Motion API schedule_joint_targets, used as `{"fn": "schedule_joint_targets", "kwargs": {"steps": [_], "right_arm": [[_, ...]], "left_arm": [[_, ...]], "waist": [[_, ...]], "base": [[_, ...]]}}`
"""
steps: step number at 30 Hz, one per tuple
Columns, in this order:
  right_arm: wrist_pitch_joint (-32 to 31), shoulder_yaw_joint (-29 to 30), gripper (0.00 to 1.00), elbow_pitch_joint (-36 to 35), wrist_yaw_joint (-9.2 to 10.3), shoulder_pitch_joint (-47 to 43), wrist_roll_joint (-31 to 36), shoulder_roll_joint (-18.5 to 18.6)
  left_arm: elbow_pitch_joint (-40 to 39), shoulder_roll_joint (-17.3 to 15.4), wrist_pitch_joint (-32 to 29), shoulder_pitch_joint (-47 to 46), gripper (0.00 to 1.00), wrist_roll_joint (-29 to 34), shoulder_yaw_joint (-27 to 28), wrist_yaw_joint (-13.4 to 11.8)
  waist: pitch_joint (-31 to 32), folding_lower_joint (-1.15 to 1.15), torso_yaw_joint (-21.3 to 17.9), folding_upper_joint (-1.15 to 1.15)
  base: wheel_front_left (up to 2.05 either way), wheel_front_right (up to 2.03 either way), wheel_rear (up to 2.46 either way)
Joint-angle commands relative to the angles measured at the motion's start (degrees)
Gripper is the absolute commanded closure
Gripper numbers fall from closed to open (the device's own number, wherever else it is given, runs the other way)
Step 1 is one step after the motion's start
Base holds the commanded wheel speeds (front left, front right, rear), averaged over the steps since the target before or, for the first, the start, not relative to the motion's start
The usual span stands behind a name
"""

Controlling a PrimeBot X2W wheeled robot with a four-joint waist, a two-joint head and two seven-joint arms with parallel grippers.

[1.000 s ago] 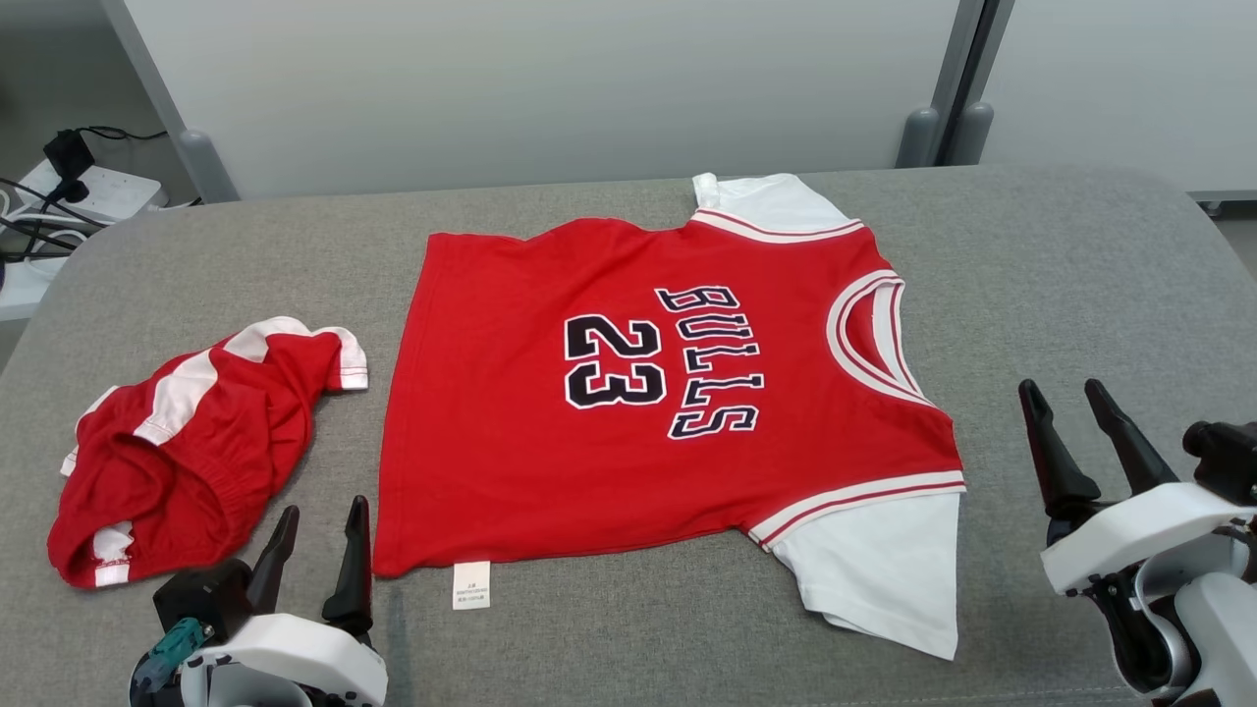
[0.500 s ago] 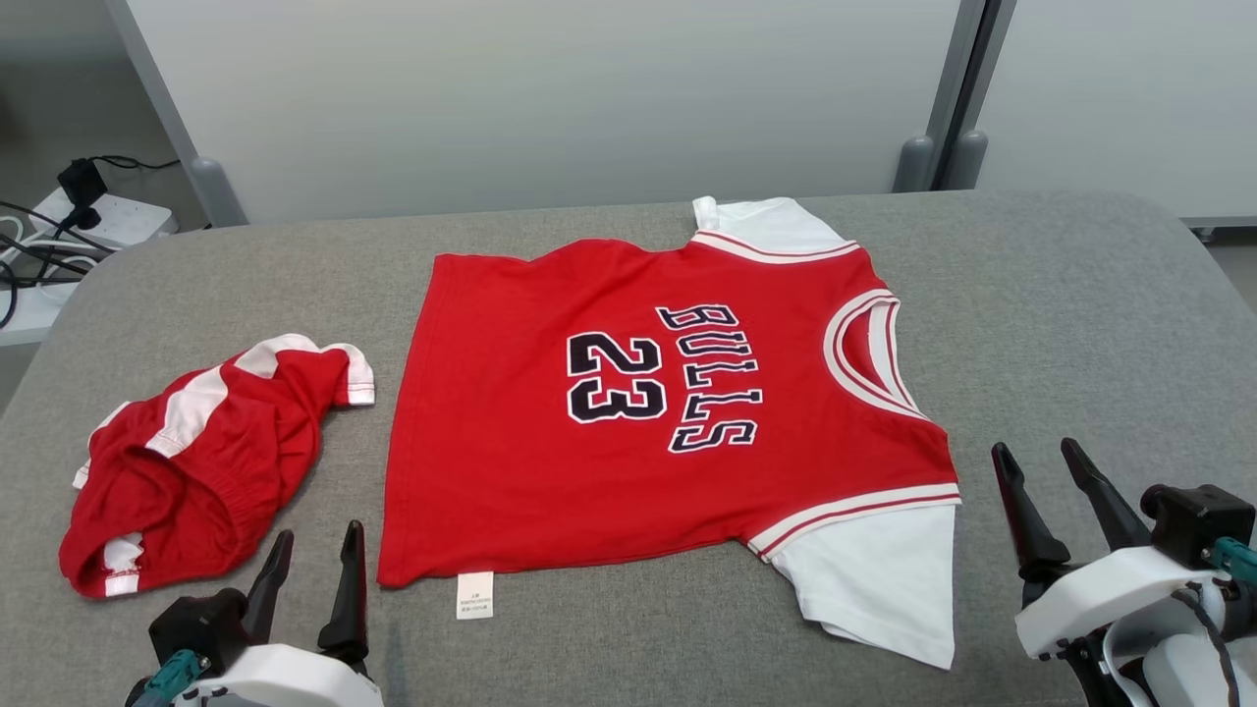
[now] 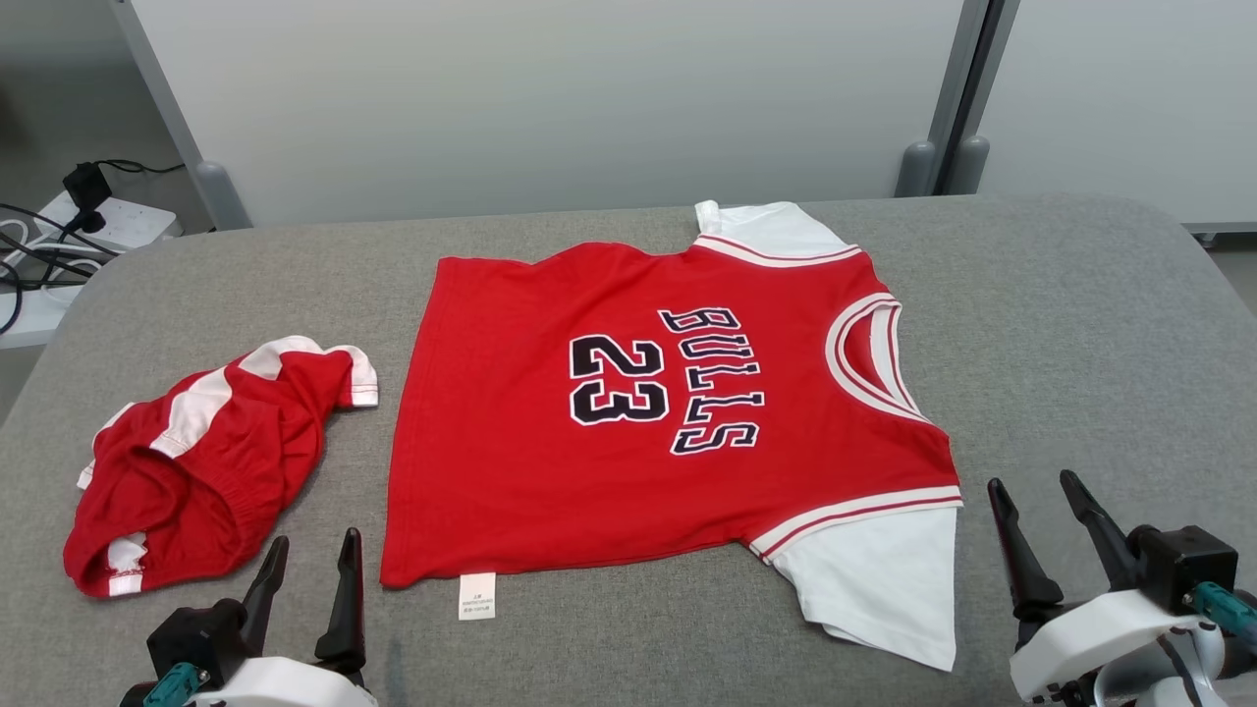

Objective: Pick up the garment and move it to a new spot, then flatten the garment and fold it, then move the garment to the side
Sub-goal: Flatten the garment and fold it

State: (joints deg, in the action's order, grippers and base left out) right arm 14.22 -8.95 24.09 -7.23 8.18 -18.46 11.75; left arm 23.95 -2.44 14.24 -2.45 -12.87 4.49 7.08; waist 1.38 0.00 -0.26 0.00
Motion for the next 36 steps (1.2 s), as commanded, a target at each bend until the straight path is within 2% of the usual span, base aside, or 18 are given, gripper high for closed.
{"fn": "schedule_joint_targets", "kwargs": {"steps": [1, 17, 36], "right_arm": [[0.77, -0.46, 0.00, -1.90, -0.25, 0.06, 0.98, 0.13], [0.78, 0.84, 0.00, -1.76, -0.25, -0.95, 3.53, -1.34], [0.77, -5.54, 0.00, 16.51, -0.25, -0.34, -2.57, -2.75]], "left_arm": [[-1.79, -0.45, 0.75, -0.54, 0.00, 0.02, 1.53, 0.25], [-2.36, -0.44, 0.75, -0.51, 0.00, 0.44, 0.11, -0.47], [-0.31, -0.44, 0.75, -1.09, 0.00, 0.43, -2.05, -0.12]], "waist": [[-0.07, 0.00, 0.01, 0.00], [-0.68, 0.00, 0.04, 0.00], [-2.66, 0.00, 1.45, 0.00]], "base": [[0.00, 0.00, 0.00], [0.00, 0.00, 0.00], [0.00, 0.00, 0.00]]}}
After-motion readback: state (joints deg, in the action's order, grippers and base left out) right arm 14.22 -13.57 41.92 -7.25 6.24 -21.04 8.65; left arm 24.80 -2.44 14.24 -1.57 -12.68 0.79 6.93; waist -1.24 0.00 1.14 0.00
